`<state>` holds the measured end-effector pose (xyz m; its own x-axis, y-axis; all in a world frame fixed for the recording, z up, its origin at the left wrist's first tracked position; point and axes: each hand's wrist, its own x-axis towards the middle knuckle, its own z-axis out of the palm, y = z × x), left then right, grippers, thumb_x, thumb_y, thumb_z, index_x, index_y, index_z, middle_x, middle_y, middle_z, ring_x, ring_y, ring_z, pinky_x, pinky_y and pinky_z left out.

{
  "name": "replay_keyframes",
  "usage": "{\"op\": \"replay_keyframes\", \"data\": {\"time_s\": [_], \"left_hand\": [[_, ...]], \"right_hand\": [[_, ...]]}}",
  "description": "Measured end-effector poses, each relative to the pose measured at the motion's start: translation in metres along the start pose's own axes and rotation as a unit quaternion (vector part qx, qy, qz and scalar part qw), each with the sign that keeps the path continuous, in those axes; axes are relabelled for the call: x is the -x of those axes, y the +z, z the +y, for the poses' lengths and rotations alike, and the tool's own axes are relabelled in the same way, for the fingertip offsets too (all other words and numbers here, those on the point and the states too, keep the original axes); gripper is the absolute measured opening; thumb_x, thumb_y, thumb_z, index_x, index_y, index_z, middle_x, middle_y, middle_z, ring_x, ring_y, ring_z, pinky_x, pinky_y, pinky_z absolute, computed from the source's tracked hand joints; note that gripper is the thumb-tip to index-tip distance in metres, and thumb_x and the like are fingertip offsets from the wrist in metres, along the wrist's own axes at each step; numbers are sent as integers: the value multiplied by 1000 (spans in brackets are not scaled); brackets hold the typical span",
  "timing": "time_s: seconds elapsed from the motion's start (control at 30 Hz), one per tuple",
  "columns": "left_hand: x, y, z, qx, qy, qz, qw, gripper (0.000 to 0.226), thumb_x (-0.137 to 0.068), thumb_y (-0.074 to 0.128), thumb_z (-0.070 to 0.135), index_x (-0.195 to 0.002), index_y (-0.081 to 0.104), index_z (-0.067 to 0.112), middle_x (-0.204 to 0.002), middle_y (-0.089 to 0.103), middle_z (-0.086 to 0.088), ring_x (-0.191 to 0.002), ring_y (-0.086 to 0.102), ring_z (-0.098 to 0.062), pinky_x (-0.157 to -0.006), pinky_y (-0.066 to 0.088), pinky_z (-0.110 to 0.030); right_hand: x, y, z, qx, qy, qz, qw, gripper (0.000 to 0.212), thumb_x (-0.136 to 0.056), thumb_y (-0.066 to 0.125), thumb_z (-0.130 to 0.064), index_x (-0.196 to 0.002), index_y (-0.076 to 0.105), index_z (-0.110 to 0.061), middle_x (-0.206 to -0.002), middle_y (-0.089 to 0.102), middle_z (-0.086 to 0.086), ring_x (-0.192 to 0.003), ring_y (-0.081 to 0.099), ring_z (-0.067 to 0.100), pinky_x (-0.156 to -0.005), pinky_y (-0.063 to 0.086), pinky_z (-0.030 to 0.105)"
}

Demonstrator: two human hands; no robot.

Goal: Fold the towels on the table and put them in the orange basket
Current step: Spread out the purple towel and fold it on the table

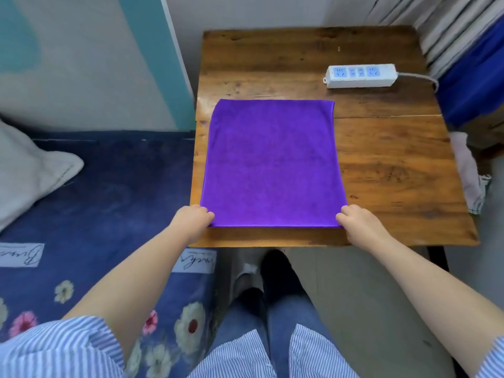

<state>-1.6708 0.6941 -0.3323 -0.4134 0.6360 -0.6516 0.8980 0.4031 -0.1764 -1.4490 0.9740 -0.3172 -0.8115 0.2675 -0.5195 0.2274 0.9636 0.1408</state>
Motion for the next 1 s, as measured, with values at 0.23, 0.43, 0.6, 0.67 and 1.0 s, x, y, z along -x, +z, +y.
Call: {"op": "replay_keyframes", "data": {"time_s": [0.23, 0.43, 0.6, 0.67, 1.0], "left_hand": [[4, 21, 12, -28, 27, -18, 999, 28, -88, 46, 5, -115, 47, 12, -116, 54, -6, -110, 51, -25, -73, 40, -30], [-8, 6, 8, -8, 70, -148, 986, 26, -90, 42, 13, -114, 52, 9, -118, 55, -9, -101, 54, -27, -78, 46, -35], [-43, -42, -15, 136, 21, -83, 987, 29, -95, 38, 26, -105, 56, 5, -112, 61, -11, -104, 55, -28, -78, 45, -34], [-61, -59, -26, 192, -26, -16, 981, 26, -95, 38, 22, -99, 56, 4, -108, 61, -12, -99, 56, -29, -74, 44, -34], [-146, -109, -60, 446, -292, 182, 826, 41, -100, 29, 24, -109, 51, -9, -114, 55, -29, -107, 50, -43, -82, 40, -42]], "right_hand": [[5, 19, -17, 36, -17, -87, 995, 24, -85, 43, -2, -106, 51, -10, -111, 52, 8, -105, 49, 26, -73, 38, 32], [-23, -6, -14, 16, -43, -235, 971, 10, -81, 45, -14, -79, 54, -14, -101, 60, 9, -85, 53, 25, -58, 36, 24], [-70, -38, 7, -91, -33, -146, 985, 16, -87, 43, -18, -77, 55, -15, -104, 65, 12, -98, 59, 28, -71, 44, 30], [-91, -51, 17, -117, -26, -72, 990, 18, -87, 42, -15, -87, 59, -8, -103, 64, 14, -99, 58, 30, -75, 44, 33], [-198, -105, 34, -143, -50, 133, 979, 24, -89, 42, -11, -100, 59, 1, -104, 59, 18, -100, 50, 33, -79, 41, 38]]}}
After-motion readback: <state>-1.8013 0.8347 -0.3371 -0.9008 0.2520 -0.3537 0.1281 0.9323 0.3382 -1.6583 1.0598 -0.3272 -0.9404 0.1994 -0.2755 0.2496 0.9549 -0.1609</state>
